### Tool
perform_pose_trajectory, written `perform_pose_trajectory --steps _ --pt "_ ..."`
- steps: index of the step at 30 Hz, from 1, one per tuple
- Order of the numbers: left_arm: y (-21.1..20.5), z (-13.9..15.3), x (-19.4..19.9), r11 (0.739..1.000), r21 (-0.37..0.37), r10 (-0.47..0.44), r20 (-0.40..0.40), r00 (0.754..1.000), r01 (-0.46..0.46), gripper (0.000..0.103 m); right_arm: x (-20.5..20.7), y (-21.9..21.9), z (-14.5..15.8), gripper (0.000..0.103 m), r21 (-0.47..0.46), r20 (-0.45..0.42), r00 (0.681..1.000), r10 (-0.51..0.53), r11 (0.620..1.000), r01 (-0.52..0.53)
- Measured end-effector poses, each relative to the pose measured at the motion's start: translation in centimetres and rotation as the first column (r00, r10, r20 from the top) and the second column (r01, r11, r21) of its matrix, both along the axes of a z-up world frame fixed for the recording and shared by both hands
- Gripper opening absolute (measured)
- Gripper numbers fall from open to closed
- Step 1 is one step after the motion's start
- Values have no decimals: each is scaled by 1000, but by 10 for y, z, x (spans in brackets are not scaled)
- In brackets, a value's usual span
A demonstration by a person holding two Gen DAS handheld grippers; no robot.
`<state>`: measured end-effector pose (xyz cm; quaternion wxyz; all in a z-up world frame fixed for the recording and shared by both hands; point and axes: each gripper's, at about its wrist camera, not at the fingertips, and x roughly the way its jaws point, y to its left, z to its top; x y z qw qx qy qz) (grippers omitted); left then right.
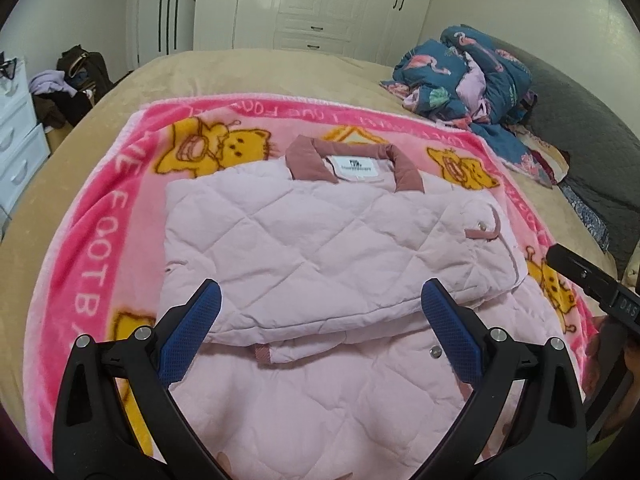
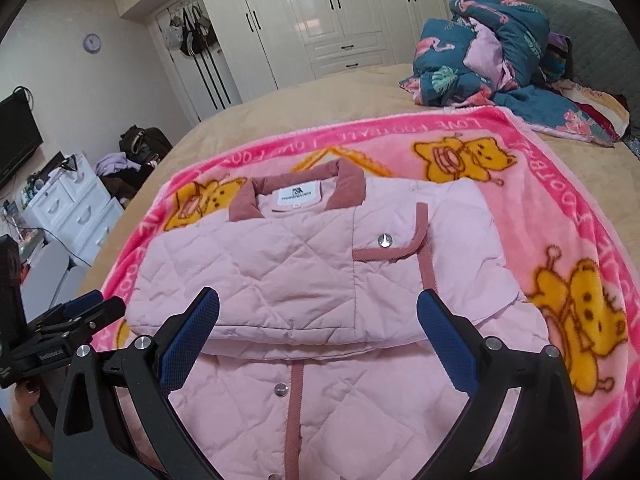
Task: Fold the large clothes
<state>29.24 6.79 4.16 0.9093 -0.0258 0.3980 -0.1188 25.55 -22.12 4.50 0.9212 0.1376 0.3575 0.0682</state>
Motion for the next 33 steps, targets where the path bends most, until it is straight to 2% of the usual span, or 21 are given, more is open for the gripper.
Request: perform_pose_trajectory --steps 6,15,17,22,33 --pt "5 18 -17 1000 -15 24 52 998 -23 94 -21 -5 16 99 1 41 999 -2 1000 2" --pt "-6 38 -52 1000 -28 9 116 993 -6 94 -53 -11 27 99 -45 77 997 7 999 -4" --pt "-8 44 -65 999 -49 20 151 988 -12 94 -60 -14 29 99 -52 83 996 8 999 -3" --pt "-18 57 -90 997 -74 3 183 983 11 94 -76 -23 32 99 -59 99 995 9 998 -3" --pt "-33 61 -121 994 -106 10 160 987 7 94 -109 -36 49 99 -42 137 990 31 999 -26"
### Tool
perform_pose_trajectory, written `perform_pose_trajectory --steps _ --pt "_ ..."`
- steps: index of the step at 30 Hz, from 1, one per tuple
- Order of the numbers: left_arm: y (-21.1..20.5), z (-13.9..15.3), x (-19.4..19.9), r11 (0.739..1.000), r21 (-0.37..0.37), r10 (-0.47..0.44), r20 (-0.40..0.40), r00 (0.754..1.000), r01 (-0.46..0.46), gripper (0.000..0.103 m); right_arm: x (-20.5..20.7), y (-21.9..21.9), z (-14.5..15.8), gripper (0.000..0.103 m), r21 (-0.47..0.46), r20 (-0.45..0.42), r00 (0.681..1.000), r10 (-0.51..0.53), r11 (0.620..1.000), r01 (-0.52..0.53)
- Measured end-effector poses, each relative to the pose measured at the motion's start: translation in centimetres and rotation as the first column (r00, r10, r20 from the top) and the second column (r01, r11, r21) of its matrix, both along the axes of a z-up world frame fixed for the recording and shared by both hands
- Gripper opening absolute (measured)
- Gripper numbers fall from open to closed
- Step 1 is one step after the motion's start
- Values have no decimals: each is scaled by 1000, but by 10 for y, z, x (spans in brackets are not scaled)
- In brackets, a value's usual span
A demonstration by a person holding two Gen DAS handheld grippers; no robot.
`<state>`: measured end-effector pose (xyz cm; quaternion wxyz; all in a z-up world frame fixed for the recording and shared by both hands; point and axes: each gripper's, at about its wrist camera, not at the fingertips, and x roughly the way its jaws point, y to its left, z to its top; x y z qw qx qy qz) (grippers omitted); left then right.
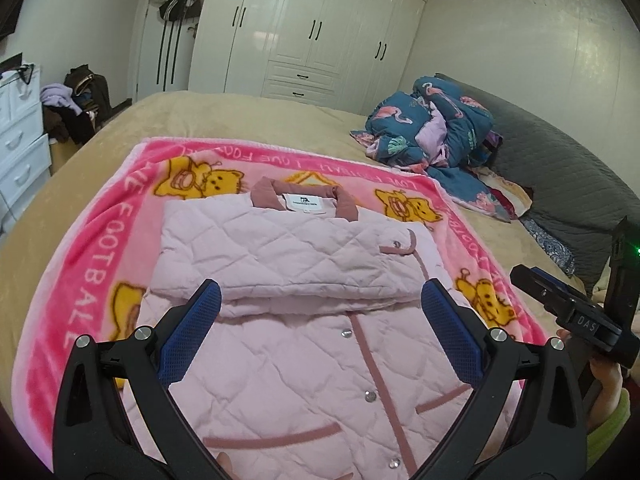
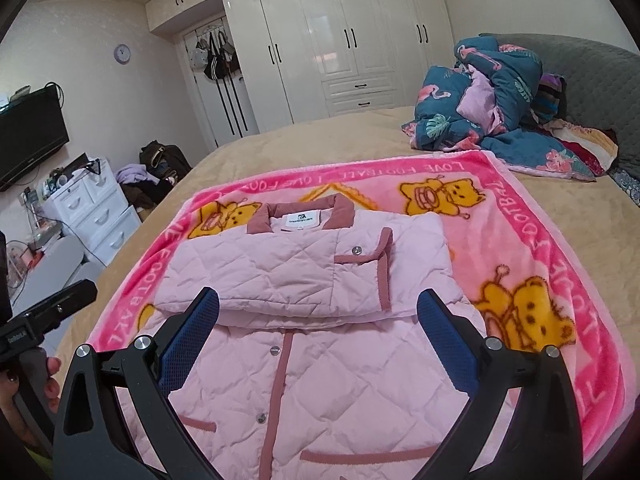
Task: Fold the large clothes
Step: 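Move both grippers back along the jacket toward its corduroy hem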
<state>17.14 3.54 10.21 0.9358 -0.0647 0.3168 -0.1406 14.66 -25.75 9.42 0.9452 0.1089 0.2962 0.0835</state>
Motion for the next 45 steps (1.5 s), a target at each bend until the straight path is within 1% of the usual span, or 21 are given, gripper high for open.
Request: perform_pose_trajectory --steps 6,17,28,38,45 --pt "-6 6 -19 1000 20 4 11 1000 -4 94 -21 -3 11 99 -10 25 1000 12 1000 -12" --pt "-8 5 -49 999 44 20 -5 1000 -20 94 -54 -5 22 99 -5 46 998 39 999 -39" --pt "-8 -2 -75 998 54 41 -23 999 -40 94 -73 -7 22 99 -5 45 997 57 998 -57" --pt "-8 -15 -87 997 66 46 -47 998 -43 94 -90 -8 19 99 -13 39 996 77 997 -77" --pt "-4 -21 -94 996 78 56 -62 996 -51 94 -99 -16 11 99 -16 18 997 73 997 -72"
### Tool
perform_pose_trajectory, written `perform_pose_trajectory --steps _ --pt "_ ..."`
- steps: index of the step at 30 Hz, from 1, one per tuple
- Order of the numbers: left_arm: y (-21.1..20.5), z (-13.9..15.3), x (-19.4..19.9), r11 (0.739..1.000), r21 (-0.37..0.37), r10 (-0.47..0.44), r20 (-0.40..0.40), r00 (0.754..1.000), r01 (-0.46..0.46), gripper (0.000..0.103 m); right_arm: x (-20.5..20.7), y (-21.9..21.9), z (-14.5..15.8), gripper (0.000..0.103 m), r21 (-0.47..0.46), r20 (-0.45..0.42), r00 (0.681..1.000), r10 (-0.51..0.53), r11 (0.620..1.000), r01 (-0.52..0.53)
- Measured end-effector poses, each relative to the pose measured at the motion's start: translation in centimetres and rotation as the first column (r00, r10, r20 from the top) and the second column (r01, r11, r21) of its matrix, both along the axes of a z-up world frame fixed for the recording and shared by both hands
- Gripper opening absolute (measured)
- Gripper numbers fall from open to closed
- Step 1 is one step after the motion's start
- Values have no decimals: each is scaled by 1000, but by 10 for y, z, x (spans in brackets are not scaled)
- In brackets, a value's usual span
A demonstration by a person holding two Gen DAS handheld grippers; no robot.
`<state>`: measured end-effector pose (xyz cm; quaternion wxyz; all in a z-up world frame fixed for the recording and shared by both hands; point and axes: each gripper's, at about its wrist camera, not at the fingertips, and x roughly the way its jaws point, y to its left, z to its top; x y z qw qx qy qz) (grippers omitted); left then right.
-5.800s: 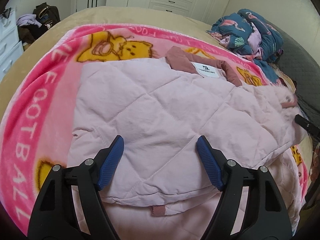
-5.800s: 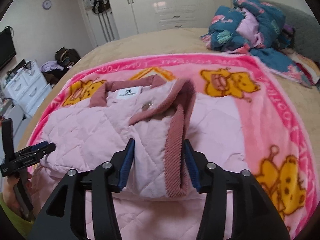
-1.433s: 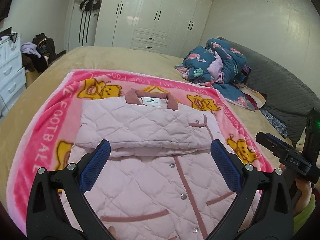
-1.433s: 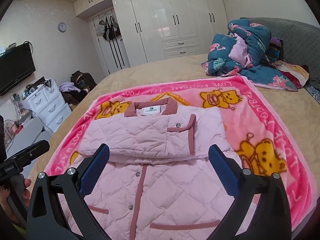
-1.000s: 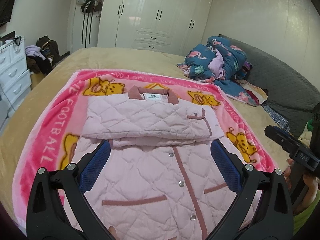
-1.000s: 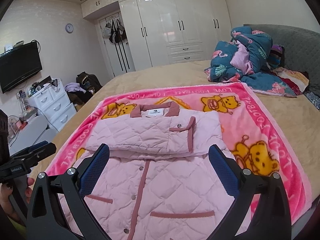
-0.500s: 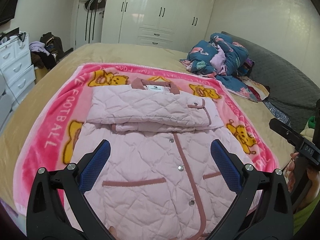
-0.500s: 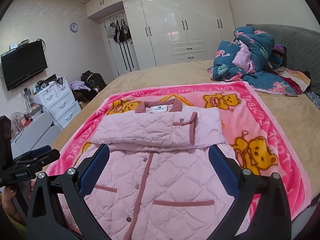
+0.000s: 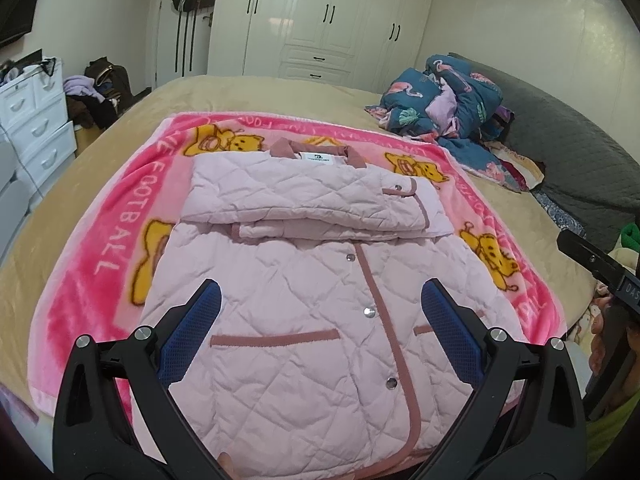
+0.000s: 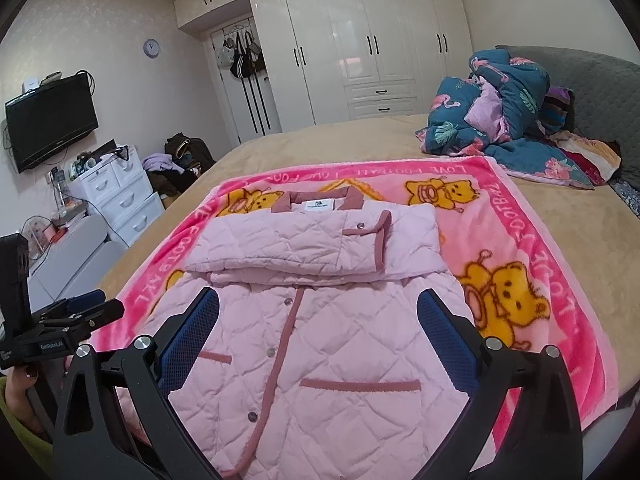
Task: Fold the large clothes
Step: 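Move both grippers back along the jacket toward its corduroy hem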
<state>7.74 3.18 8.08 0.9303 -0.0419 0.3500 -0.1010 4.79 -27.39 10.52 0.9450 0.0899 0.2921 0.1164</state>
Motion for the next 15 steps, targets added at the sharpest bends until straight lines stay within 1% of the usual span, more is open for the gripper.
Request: perform_pose_trajectory --steps 11,15 --pt "10 -23 -11 999 24 27 -53 998 -26 94 -12 -8 -32 99 -28 -77 997 5 1000 -7" --pt "12 -30 -15 999 32 36 -68 997 -34 94 -14 -10 -40 99 -27 -91 996 2 1000 -5"
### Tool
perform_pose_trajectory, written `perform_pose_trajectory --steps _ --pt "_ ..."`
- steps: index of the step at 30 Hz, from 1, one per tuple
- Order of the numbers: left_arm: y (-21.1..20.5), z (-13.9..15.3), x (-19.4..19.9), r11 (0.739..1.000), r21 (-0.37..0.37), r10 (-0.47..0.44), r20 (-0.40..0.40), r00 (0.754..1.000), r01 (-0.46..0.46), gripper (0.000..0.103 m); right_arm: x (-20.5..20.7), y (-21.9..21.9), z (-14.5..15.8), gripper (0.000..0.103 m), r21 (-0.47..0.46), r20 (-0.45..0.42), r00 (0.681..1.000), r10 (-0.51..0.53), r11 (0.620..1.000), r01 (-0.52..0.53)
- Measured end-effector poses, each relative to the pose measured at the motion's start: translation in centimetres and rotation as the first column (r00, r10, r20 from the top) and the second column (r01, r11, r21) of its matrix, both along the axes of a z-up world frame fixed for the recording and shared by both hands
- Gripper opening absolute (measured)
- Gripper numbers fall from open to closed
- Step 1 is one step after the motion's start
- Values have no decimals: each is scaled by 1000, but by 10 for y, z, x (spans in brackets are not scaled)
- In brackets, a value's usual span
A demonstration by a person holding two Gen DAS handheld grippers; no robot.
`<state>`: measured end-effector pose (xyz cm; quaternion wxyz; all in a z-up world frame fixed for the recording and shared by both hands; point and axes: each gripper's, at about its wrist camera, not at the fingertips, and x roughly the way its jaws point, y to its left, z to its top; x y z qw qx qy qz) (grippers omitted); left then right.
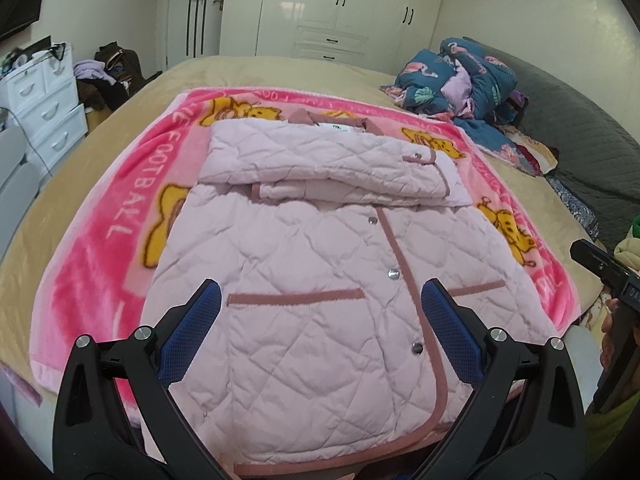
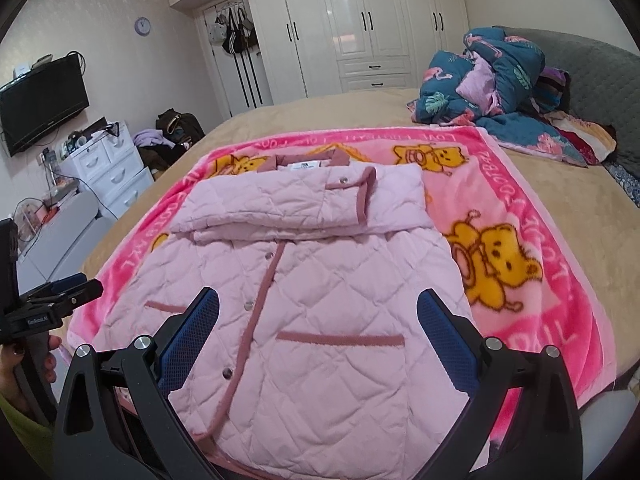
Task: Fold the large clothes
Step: 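Move both grippers back along the jacket toward its corduroy hem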
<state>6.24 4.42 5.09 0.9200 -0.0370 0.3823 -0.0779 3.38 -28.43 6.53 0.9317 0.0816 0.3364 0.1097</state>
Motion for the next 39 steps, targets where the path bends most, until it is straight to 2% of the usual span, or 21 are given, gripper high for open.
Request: perform_pose_trajectory --steps 9,22,30,39 --pt "1 -12 -8 1000 19 10 -22 1000 -10 94 -6 -6 -13 99 -4 -21 1000 0 1000 0" --pt "19 -41 -16 995 83 69 -82 994 -62 94 -12 -33 -56 99 -41 -119 992 -47 998 42" --pt "41 -59 -18 986 116 132 -127 983 -118 94 -15 -55 -82 99 -63 -173 981 -85 995 75" --pt "78 -81 -25 970 143 220 -186 958 -195 94 -18 -75 -101 99 -61 -220 968 -118 992 108"
